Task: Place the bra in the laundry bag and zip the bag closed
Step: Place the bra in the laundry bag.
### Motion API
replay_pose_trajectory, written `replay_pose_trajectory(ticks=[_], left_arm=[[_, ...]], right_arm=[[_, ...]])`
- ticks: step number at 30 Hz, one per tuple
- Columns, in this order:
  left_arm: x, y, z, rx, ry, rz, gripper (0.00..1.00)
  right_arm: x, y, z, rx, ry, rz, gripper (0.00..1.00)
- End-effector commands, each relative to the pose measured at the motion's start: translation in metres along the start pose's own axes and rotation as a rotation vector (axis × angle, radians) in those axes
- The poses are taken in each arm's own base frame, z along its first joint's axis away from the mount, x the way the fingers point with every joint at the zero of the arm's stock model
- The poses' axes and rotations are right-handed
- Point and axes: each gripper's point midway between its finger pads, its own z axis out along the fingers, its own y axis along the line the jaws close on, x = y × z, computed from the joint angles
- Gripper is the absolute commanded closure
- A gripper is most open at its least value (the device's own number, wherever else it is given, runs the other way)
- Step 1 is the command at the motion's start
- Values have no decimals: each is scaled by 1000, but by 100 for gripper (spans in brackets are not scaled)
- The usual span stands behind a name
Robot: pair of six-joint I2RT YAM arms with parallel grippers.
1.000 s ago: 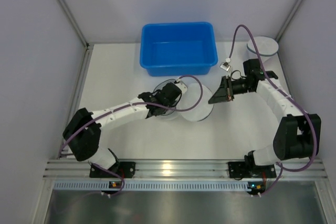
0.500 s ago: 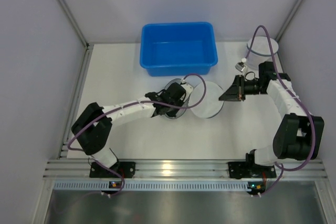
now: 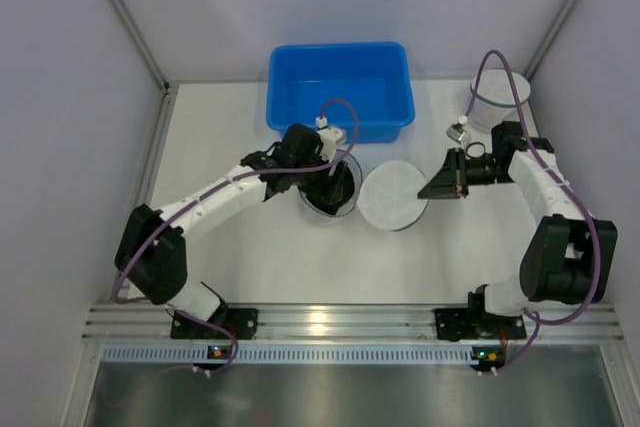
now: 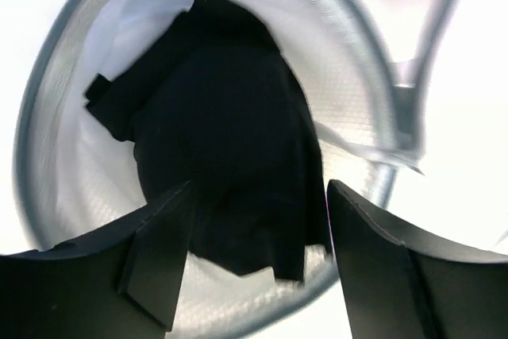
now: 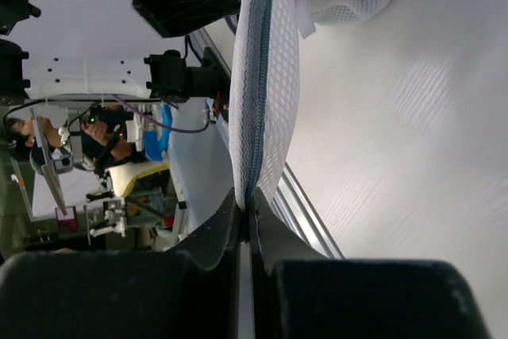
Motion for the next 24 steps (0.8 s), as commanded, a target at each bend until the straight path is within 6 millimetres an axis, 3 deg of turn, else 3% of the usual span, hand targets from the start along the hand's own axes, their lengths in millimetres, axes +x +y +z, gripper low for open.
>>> replay_pose_trajectory(ticks=[1, 5, 7, 8, 9, 11, 12, 15, 19, 24], left_arm=[[-31, -36, -47, 146, -111, 69, 25], [-35, -41, -56, 173, -124, 103, 21], [-32, -37, -53, 156, -112, 104, 24], [-32, -37, -52, 154, -111, 111, 28], [-28, -36, -45, 156, -90, 110, 41], [-27, -36, -39, 164, -76, 109, 57], [-23, -36, -28, 158, -46, 109, 71], [-18, -37, -10, 136, -8, 128, 88], [-8, -42, 13, 134, 40, 133, 94], [19, -15, 61, -6, 157, 56, 100]], right_arm=[[-13, 18, -7, -48, -30, -63, 100], [-13, 21, -8, -56, -33, -63, 100], [-14, 22, -8, -57, -34, -61, 100], [-14, 22, -8, -57, -34, -62, 100], [-14, 23, -8, -62, -34, -60, 100], [-15, 25, -9, -65, -35, -58, 100], [-15, 27, -9, -69, -36, -60, 100], [-16, 30, -10, -78, -40, -56, 100], [-18, 33, -10, -93, -44, -50, 100], [-17, 36, -10, -110, -44, -29, 100]])
